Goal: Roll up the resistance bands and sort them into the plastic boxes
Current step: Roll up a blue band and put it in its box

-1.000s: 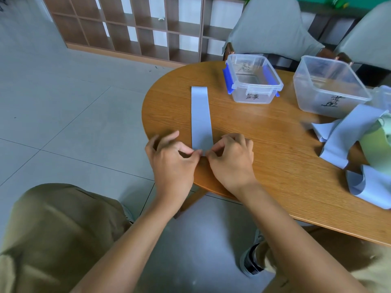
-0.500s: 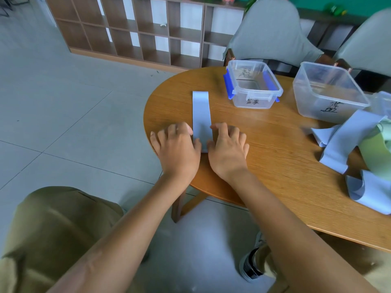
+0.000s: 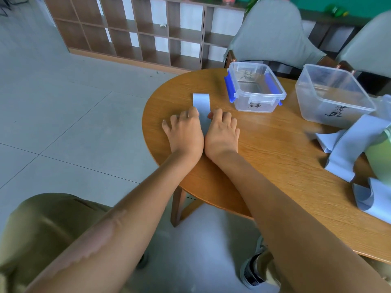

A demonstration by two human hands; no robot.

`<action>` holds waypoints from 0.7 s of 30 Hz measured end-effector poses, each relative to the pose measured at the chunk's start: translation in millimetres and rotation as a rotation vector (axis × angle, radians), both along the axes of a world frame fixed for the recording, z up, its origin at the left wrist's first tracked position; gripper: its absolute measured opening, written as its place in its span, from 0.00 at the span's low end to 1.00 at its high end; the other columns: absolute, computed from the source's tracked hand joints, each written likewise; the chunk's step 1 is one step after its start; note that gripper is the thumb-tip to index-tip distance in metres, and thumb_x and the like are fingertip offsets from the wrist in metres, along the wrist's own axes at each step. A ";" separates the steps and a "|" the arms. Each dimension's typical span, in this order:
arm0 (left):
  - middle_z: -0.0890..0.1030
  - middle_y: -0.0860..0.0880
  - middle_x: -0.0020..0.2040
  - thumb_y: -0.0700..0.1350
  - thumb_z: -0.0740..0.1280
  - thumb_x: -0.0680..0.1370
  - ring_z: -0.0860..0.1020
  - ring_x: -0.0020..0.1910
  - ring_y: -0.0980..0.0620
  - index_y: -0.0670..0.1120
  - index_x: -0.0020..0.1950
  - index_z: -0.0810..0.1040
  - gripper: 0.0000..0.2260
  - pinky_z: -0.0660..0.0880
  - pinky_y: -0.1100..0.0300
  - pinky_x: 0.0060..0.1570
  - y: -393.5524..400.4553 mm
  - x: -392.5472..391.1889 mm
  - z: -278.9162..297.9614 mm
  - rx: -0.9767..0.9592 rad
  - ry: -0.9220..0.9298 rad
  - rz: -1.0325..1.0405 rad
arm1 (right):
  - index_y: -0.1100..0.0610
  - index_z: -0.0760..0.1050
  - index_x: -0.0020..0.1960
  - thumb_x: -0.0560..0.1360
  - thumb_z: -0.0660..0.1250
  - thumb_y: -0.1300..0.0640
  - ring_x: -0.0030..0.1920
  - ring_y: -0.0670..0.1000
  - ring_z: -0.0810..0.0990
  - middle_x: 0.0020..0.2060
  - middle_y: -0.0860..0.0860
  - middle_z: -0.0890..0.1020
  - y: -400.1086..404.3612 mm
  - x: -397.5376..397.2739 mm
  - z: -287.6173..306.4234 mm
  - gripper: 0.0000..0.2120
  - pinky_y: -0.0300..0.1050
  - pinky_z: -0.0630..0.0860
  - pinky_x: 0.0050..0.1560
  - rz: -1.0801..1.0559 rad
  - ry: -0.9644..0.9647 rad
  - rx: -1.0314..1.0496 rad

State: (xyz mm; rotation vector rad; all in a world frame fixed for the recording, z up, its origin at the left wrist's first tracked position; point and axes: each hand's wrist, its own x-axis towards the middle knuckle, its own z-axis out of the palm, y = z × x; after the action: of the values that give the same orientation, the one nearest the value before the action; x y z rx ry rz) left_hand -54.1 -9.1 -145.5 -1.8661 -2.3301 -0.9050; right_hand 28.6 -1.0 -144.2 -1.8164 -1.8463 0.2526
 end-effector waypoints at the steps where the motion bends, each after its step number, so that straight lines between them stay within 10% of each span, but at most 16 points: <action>1: 0.80 0.46 0.61 0.38 0.57 0.82 0.73 0.66 0.40 0.47 0.65 0.74 0.13 0.62 0.36 0.70 4.3 -1.0 0.9 -0.005 -0.012 0.003 | 0.51 0.67 0.64 0.78 0.54 0.62 0.63 0.56 0.67 0.61 0.53 0.71 5.5 -0.8 0.6 0.16 0.51 0.66 0.61 0.003 -0.007 0.007; 21: 0.79 0.46 0.58 0.41 0.60 0.82 0.71 0.61 0.41 0.48 0.58 0.77 0.09 0.66 0.48 0.62 88.1 -17.4 -7.4 0.028 -0.157 -0.027 | 0.59 0.65 0.65 0.81 0.54 0.62 0.60 0.60 0.72 0.61 0.58 0.71 83.9 -17.7 10.4 0.13 0.52 0.70 0.58 -0.009 -0.279 0.098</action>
State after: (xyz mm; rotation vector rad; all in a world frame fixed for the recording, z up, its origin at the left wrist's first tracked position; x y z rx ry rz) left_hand -71.5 79.0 -152.9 -1.8849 -2.3683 -1.1205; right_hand 10.9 82.9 -133.8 -1.8669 -1.9970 -0.0990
